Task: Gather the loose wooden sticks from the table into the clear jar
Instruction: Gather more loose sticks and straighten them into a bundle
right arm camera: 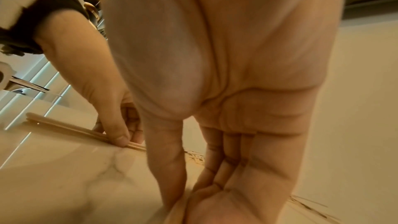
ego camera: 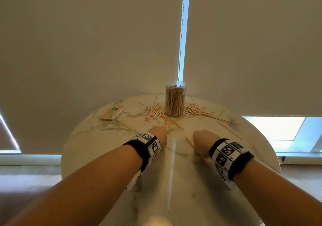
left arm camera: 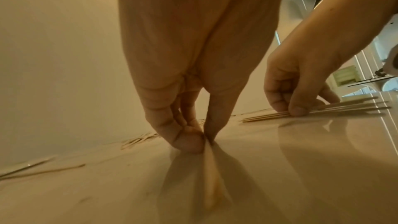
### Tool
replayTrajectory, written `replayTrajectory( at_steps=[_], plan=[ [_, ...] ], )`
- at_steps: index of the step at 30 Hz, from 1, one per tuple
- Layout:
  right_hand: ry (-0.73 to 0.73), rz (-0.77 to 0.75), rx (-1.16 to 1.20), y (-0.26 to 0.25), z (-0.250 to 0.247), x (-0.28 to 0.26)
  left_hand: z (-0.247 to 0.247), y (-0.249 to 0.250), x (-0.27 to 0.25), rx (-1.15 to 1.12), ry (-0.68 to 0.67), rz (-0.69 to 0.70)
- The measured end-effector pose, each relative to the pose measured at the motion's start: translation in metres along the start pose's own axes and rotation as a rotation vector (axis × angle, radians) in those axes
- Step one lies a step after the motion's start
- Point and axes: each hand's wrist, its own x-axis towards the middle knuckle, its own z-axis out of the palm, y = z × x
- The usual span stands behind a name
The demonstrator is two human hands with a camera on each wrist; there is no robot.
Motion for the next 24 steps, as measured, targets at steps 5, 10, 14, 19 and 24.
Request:
replayTrajectory(
  at_steps=[5, 10, 14, 19, 24],
  plan=[
    [-0.063, 0.007, -0.025, -0.003, 0.000, -0.010, 0.001, 0.000, -0.014, 0.038, -0.029, 0.017],
    [-0.068, -0.009, 0.044, -0.002, -0.004, -0.020, 0.003, -0.012, -0.017, -0.072, -0.008, 0.030],
    [-0.091, -0.015, 0.592, 0.004, -0.011, -0.013, 0.004, -0.016, -0.001, -0.628, -0.008, -0.024],
    [0.085, -0.155, 1.049, -0.016, -0.023, -0.014, -0.006, 0.008, -0.004, -1.244, -0.069, 0.043],
    [0.147, -0.164, 1.116, -0.027, -0.024, 0.002, -0.014, 0.004, 0.010, -0.985, 0.093, 0.012]
  ],
)
